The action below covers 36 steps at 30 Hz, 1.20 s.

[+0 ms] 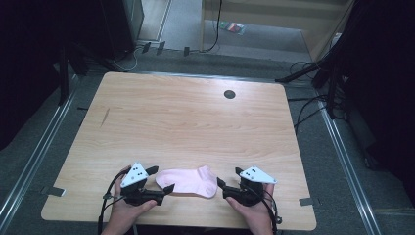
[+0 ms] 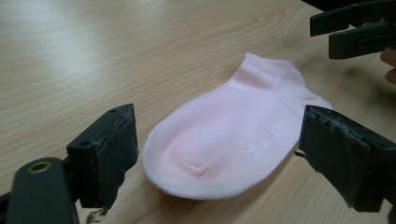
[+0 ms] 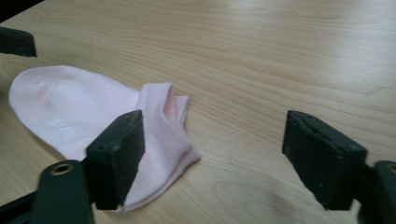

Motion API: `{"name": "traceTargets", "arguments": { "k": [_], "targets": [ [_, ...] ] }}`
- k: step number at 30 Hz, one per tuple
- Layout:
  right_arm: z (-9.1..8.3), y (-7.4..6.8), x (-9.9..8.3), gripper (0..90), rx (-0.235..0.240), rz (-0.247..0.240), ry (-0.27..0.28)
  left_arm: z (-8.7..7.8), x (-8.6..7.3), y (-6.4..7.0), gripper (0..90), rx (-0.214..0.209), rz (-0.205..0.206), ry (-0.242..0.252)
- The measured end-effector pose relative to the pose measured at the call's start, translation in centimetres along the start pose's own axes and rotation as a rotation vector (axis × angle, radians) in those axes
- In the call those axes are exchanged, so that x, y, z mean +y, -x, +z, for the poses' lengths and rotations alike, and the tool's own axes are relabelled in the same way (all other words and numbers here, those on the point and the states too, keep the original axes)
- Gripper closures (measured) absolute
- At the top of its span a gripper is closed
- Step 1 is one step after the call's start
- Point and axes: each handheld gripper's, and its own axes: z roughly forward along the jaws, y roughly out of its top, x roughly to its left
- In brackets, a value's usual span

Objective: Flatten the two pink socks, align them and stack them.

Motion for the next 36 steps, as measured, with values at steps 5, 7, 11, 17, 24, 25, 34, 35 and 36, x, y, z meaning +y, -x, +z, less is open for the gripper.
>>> {"name": "traceTargets", "arguments": {
  "k": [5,7,11,17,24,25,34,35,36],
  "targets": [
    [-0.6,1.1,0.3,13.9,-0.044,0.021,0.008,-1.0,0.0,-1.3,7.6,-0.009,-0.033,0.028],
    [-0.7,1.6,0.4,13.0,-0.046,0.032,0.010,-1.3,0.0,-1.7,7.6,0.005,-0.037,0.037],
    [-1.3,2.8,0.4,12.9,-0.063,0.062,0.014,-2.1,-0.1,-3.1,7.6,0.042,-0.076,0.045],
    [-1.9,5.2,0.2,13.1,-0.111,0.099,0.014,-3.1,-0.4,-5.1,7.6,0.122,-0.081,0.040],
    [-2.6,7.6,-0.2,13.2,-0.160,0.135,0.021,-4.3,-1.0,-7.4,7.6,0.188,-0.129,0.050],
    [-2.8,7.9,-0.2,13.2,-0.166,0.140,0.023,-4.5,-1.1,-7.7,7.6,0.203,-0.133,0.051],
    [-4.2,10.4,-0.9,13.5,-0.224,0.170,0.049,-6.2,-1.8,-10.1,7.6,0.264,-0.191,0.077],
    [-4.3,10.7,-0.9,13.5,-0.229,0.178,0.055,-6.4,-1.9,-10.4,7.6,0.272,-0.197,0.080],
    [-4.5,11.0,-1.0,13.6,-0.239,0.181,0.062,-6.7,-2.0,-10.7,7.6,0.285,-0.200,0.080]
  ]
}}
